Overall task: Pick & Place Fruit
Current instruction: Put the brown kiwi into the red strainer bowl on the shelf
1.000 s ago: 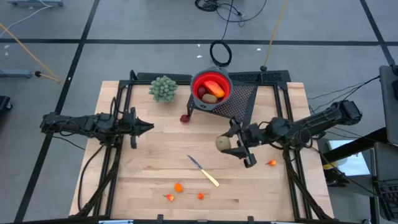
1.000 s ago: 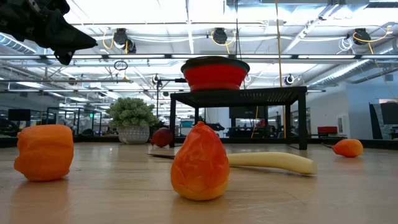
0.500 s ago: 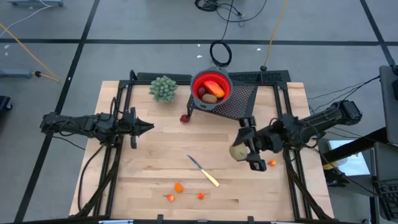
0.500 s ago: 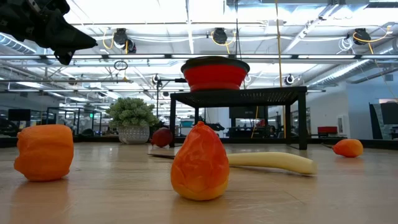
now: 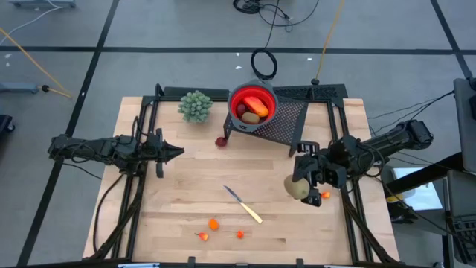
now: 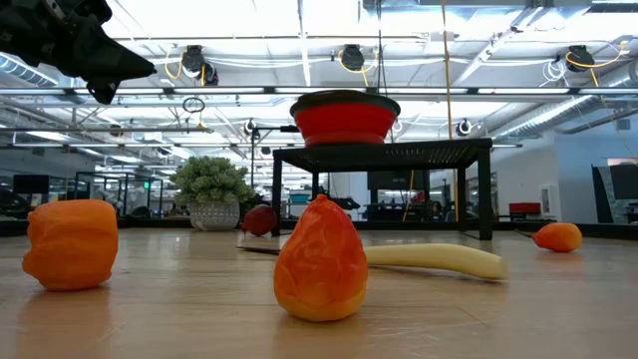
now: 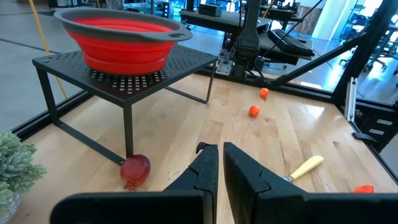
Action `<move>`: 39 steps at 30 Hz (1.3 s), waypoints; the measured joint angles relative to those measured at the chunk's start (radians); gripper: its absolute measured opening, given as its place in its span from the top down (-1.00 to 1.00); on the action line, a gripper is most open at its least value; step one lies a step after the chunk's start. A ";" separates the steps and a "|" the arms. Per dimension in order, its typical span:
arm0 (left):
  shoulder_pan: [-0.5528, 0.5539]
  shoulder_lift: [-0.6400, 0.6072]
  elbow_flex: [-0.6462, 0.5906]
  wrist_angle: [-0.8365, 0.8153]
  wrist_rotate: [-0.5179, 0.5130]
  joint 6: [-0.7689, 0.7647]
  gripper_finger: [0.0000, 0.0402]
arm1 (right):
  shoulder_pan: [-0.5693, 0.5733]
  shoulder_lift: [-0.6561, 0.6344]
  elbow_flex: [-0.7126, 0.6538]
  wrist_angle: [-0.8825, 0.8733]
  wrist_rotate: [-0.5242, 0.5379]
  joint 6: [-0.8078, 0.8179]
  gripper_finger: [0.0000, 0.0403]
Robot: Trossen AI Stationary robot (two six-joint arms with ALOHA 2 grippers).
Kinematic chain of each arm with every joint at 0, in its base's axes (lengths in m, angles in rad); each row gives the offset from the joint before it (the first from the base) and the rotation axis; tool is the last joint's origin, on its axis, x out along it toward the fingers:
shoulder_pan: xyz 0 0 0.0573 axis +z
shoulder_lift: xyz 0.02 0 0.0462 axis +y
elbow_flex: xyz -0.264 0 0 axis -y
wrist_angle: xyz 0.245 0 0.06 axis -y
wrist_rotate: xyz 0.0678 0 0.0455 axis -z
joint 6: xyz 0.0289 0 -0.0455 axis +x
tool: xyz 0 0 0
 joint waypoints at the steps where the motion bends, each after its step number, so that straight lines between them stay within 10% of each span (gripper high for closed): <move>1: 0.000 0.000 0.000 0.000 0.000 0.000 0.88 | 0.000 0.000 0.000 -0.001 0.000 0.000 -0.02; 8: 0.000 0.000 0.000 0.000 0.000 0.000 0.88 | 0.000 0.000 0.000 0.000 0.036 0.002 -0.02; 23: 0.000 0.000 0.000 0.005 0.000 0.000 0.88 | -0.067 0.000 0.000 -0.012 0.746 0.273 -0.02; 39: 0.000 0.000 0.000 0.013 -0.001 -0.056 0.88 | -0.312 0.000 0.186 -0.629 0.818 0.400 -0.02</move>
